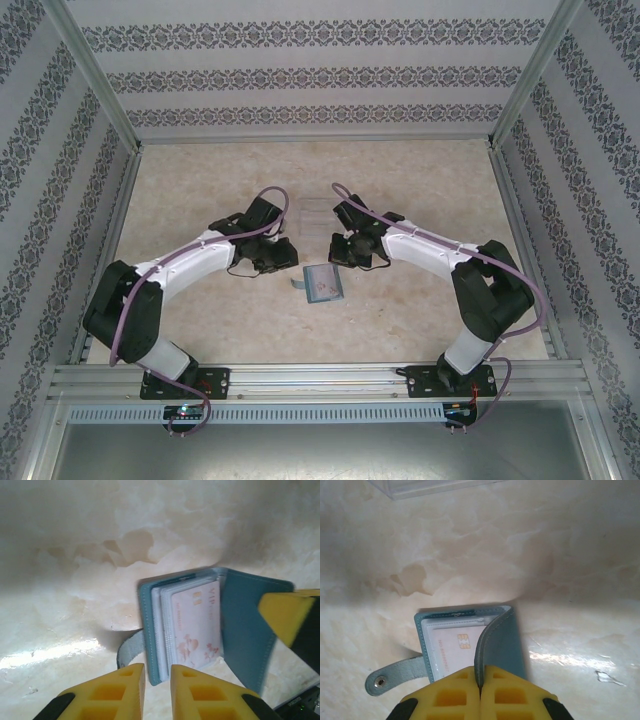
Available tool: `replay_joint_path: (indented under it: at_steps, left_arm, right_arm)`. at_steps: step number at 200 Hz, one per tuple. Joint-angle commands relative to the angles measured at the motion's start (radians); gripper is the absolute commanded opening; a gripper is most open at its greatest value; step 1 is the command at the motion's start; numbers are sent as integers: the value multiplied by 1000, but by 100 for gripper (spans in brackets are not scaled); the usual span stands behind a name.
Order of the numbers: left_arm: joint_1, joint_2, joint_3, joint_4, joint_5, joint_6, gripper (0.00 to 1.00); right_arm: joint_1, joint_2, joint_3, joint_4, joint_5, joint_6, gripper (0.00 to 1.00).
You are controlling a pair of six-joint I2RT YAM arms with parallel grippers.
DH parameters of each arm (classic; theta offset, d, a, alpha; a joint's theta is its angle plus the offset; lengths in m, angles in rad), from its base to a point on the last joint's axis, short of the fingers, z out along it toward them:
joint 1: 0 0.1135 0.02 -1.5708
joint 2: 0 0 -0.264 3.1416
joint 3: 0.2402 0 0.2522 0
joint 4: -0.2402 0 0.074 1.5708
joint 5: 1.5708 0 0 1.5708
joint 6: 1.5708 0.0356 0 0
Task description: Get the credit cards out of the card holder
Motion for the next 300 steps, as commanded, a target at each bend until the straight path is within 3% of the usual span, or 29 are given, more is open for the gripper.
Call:
replay_joint_path:
  at_steps: [1, 69, 134, 192, 236, 248, 267, 300]
  left_arm:
    - [-3, -18, 51, -91, -13, 20, 21]
    - [-104, 103, 108, -60, -4, -19, 13]
    - [-113, 147, 98, -30, 13, -32, 11]
    - [-112, 213, 73, 16, 26, -33, 9]
    - [-113, 253, 69, 41, 31, -29, 9]
    - [-111, 265, 67, 44, 31, -28, 9]
    - [-111, 274, 61, 46, 32, -26, 9]
    - [-110, 279, 54, 46, 28, -27, 9]
  right_arm:
    - [-11, -35, -26, 65, -28, 31, 0]
    - [-34, -91, -140, 179, -66, 165, 0]
    - [-39, -135, -241, 313, -91, 294, 0]
    - [-36, -148, -262, 329, -112, 307, 0]
    - [-43, -151, -243, 238, -72, 244, 0]
    - [-46, -148, -228, 198, -60, 215, 7]
    - [-48, -143, -196, 121, -30, 160, 28]
    - [-53, -150, -166, 4, 25, 80, 42]
